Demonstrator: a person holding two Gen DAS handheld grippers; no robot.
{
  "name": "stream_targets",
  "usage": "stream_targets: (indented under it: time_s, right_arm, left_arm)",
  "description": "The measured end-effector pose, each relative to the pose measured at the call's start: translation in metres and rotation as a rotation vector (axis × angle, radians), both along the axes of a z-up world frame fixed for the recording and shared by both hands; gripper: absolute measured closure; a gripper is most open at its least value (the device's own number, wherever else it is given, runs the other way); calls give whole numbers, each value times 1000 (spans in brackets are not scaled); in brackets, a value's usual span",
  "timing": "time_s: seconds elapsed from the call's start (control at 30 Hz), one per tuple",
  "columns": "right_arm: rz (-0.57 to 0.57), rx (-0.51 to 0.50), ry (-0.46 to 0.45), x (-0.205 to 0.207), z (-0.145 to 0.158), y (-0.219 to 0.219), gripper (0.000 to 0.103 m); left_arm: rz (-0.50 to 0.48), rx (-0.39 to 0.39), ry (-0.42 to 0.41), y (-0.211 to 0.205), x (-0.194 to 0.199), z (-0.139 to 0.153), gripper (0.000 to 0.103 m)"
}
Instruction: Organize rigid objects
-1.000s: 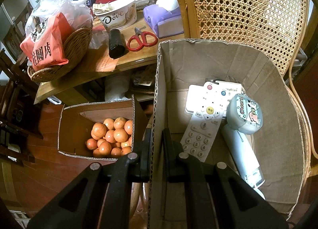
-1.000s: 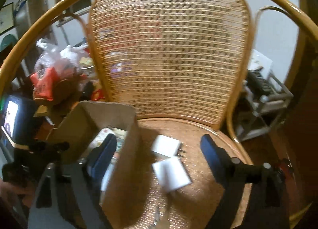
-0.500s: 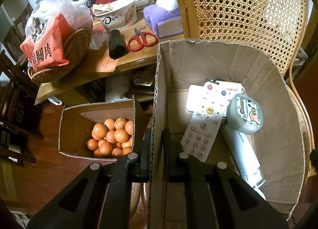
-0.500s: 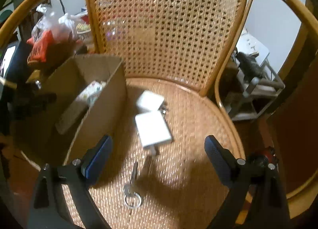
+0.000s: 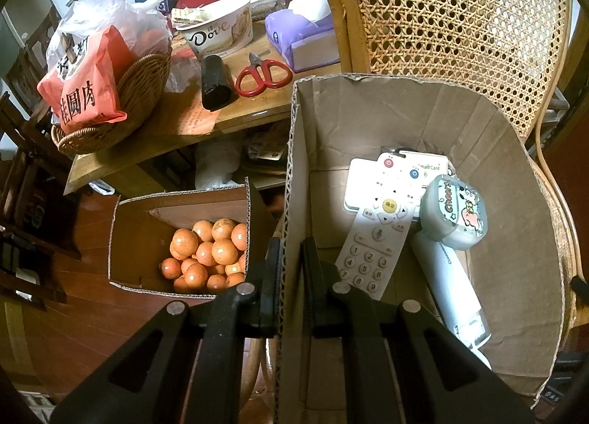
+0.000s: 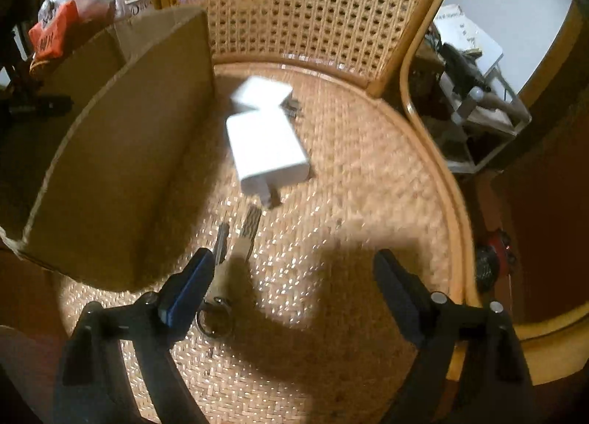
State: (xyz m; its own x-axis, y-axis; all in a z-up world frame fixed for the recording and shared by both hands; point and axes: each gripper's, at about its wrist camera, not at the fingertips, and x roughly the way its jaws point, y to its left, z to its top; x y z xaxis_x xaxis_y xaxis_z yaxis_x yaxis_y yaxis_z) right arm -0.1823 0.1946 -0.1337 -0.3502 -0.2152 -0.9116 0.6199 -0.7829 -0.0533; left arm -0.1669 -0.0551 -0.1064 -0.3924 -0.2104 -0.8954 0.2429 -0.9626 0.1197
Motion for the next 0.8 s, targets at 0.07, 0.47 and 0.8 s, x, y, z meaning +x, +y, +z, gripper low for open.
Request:
stream_targets:
  time_s: [0.07,0.47,0.8]
  right_arm:
    - [11,-1,-38,2,-7,-2,17]
    - [5,-79,-134,12,-12,-11,46]
    - [56,-7,-77,27,-15,-21,74]
  left_arm:
    - [0,-1,-1,0,0,0,93]
    - [5,-1,0,0,-1,0,93]
    - [8,-1,0,0,0,0,93]
